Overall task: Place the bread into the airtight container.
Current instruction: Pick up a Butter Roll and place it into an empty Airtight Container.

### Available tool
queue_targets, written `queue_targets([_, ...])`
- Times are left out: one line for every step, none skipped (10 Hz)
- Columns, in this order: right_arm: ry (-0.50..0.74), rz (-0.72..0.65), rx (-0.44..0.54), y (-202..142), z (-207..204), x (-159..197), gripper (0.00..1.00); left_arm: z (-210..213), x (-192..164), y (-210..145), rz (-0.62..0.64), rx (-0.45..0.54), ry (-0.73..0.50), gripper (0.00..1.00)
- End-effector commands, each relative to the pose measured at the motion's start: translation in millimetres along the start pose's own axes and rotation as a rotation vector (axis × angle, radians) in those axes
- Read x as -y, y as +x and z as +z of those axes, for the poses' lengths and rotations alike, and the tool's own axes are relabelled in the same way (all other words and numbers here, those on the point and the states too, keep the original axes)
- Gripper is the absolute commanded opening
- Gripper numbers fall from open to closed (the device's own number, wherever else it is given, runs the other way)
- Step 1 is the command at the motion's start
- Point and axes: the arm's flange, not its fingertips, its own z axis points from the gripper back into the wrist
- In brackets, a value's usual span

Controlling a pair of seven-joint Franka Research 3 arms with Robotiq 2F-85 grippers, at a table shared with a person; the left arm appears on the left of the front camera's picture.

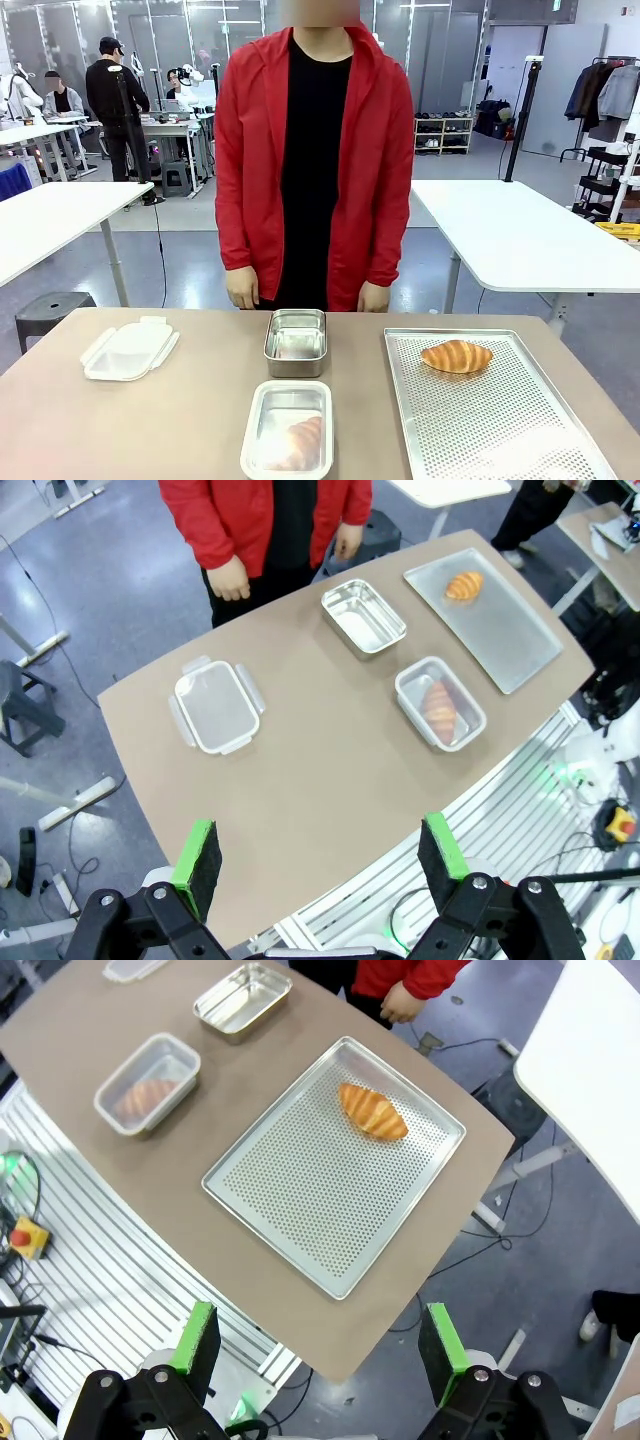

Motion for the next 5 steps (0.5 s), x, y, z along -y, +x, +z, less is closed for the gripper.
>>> queue_targets([0.011, 0.087, -0.066, 39, -12, 10, 1.0, 1, 0, 2, -0.016, -0.007, 0.003, 1.0])
queue_targets([0.009, 0.094, -0.092, 59, -25, 17, 1.0, 1, 0, 2, -0.016, -0.007, 0.003, 1.0])
queue_targets([0.038, 0.099, -0.121, 81, -45, 25, 1.0, 1, 0, 2, -0.016, -0.007, 0.003, 1.0])
queue_targets([0.049, 0.115, -0.15, 105, -70, 32, 1.0, 1, 0, 2, -0.016, -0.007, 0.003, 1.0])
queue_targets([0.018, 0.139, -0.17, 132, -100, 42, 1.0, 1, 0, 2, -0.016, -0.007, 0.003, 1.0])
